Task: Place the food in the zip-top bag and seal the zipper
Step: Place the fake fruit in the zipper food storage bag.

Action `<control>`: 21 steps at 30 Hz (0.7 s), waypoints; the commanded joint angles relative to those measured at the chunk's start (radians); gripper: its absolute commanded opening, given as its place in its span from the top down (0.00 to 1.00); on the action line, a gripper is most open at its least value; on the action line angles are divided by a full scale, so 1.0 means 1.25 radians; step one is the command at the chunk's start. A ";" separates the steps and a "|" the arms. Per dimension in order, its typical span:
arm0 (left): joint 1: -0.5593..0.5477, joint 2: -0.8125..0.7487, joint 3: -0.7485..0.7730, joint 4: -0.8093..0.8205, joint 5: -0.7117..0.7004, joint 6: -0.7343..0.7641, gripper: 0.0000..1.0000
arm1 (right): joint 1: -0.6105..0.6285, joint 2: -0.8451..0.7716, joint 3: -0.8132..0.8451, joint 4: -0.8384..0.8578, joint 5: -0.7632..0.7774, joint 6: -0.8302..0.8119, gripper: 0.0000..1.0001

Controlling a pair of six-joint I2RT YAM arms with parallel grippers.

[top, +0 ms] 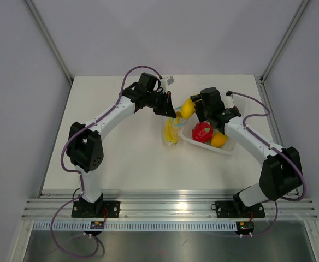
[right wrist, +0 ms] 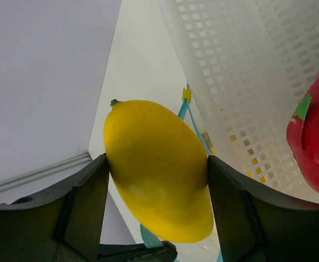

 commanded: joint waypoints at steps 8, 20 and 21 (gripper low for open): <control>0.007 -0.001 -0.001 0.043 0.042 -0.020 1.00 | 0.079 0.028 -0.008 -0.009 0.030 -0.033 0.75; 0.023 -0.008 -0.050 0.110 0.066 -0.081 1.00 | 0.094 0.021 -0.046 -0.020 -0.020 -0.088 0.75; 0.023 -0.008 -0.050 0.114 0.070 -0.084 1.00 | 0.097 0.028 -0.045 -0.019 -0.025 -0.102 0.74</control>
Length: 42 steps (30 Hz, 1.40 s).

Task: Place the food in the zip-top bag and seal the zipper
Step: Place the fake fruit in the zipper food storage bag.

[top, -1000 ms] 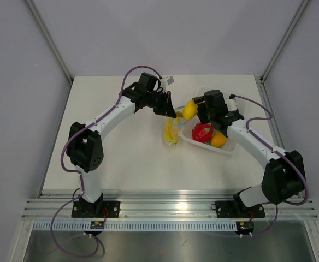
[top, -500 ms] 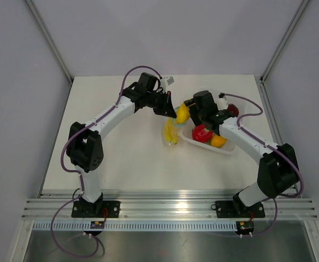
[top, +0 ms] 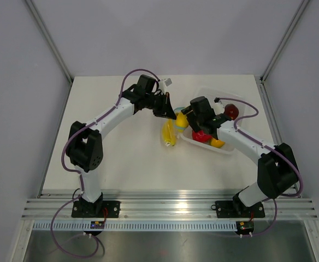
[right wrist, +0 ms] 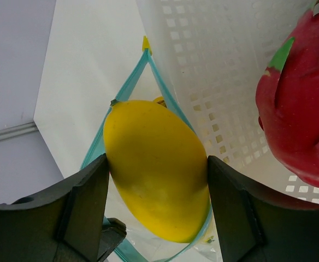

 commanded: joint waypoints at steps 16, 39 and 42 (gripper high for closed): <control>0.007 0.020 0.041 0.066 0.065 -0.011 1.00 | 0.032 -0.036 -0.015 0.056 -0.073 -0.148 0.63; 0.001 0.020 0.097 0.038 0.150 0.047 1.00 | 0.032 -0.032 0.016 0.039 -0.134 -0.196 0.34; 0.001 0.016 0.089 0.039 0.152 0.047 1.00 | 0.032 -0.042 0.018 0.031 -0.123 -0.202 0.30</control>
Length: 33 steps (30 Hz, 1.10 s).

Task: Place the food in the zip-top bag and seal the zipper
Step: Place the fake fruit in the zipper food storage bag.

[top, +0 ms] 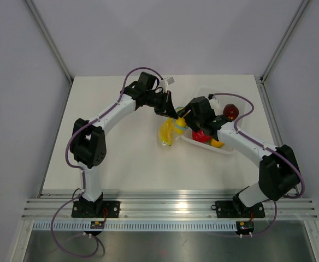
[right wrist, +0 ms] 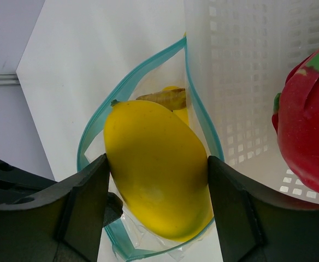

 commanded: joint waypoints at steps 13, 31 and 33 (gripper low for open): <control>-0.008 -0.071 -0.031 0.057 0.064 0.054 1.00 | 0.016 -0.055 0.068 -0.032 -0.021 -0.079 0.22; -0.008 -0.086 -0.037 0.052 0.074 0.070 1.00 | 0.001 -0.001 0.085 -0.035 -0.101 -0.087 0.20; -0.008 -0.082 -0.032 0.048 0.076 0.071 1.00 | 0.001 0.005 0.084 -0.037 -0.105 -0.090 0.18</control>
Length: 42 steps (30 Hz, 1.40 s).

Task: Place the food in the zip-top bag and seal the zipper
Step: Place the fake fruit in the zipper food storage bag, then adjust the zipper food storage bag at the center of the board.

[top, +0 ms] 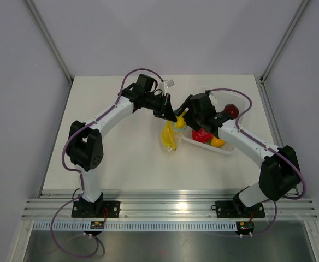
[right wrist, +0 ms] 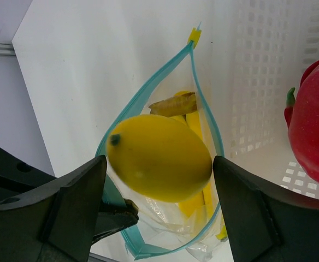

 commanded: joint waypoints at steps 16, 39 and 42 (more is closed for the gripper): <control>-0.006 -0.027 0.041 0.018 0.034 0.032 1.00 | -0.070 -0.061 0.004 -0.010 -0.030 -0.041 0.26; -0.005 -0.029 0.051 0.021 0.026 0.018 1.00 | -0.147 0.058 0.000 0.008 -0.365 -0.179 0.97; -0.002 -0.033 0.055 0.003 0.018 0.033 1.00 | -0.148 0.064 0.025 0.004 -0.365 -0.191 1.00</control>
